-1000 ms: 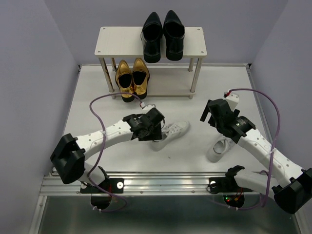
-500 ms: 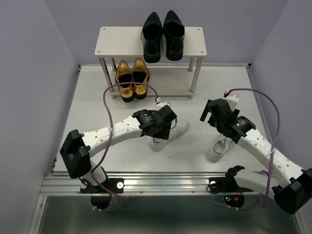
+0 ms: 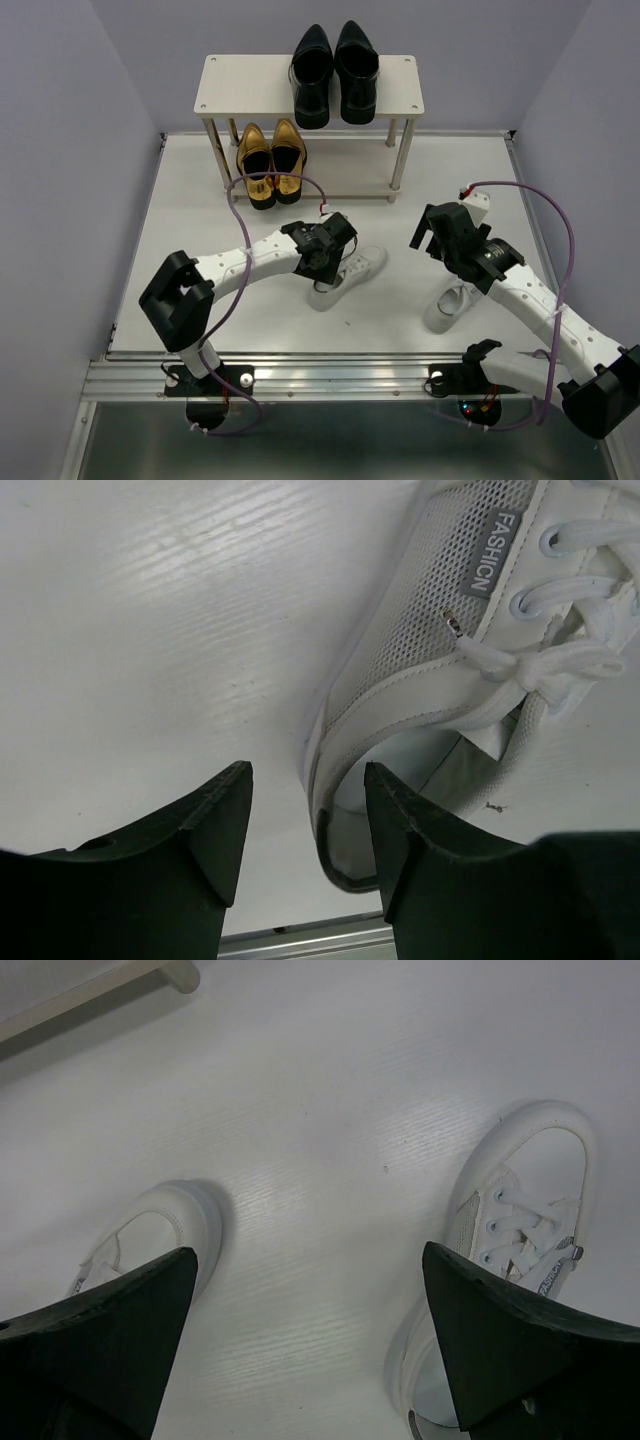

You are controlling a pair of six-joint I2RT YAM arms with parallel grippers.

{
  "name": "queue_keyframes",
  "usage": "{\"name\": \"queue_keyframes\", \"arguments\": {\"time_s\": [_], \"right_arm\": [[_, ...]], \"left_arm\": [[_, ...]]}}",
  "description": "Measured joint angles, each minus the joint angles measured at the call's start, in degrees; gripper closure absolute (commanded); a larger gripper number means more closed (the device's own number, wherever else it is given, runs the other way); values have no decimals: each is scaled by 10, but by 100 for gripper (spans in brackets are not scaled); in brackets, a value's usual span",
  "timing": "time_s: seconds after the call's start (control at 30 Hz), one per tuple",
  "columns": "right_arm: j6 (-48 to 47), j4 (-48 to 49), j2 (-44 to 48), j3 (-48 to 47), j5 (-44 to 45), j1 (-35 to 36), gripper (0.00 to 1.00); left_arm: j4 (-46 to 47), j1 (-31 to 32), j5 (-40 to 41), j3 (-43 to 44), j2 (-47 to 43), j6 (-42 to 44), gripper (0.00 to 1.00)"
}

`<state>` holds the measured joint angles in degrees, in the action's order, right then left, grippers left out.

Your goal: Place and organize the shoes onto the shoe shelf

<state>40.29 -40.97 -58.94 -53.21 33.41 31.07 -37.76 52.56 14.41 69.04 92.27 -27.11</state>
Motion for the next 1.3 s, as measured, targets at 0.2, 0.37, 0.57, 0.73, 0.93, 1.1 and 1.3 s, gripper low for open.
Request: {"name": "queue_keyframes", "arguments": {"time_s": [0.2, 0.37, 0.57, 0.73, 0.93, 1.1, 1.3], "right_arm": [[0, 3, 0, 0, 0, 0, 0], [0, 4, 0, 0, 0, 0, 0], [0, 5, 2, 0, 0, 0, 0], [0, 5, 5, 0, -4, 0, 0], [0, 6, 6, 0, -16, 0, 0], [0, 8, 6, 0, -26, 0, 0], [0, 10, 6, 0, -31, 0, 0]], "left_arm": [[28, 2, -35, -18, 33, 17, 70], [28, 2, -38, -20, 33, 21, 100], [26, -6, -28, -19, 29, -25, 100], [22, -35, -13, -19, -12, -120, 100], [51, -48, -4, -34, -88, -234, 100], [81, -35, -25, -47, -66, -292, 83], [106, -10, -51, -47, -1, -305, 33]]}}
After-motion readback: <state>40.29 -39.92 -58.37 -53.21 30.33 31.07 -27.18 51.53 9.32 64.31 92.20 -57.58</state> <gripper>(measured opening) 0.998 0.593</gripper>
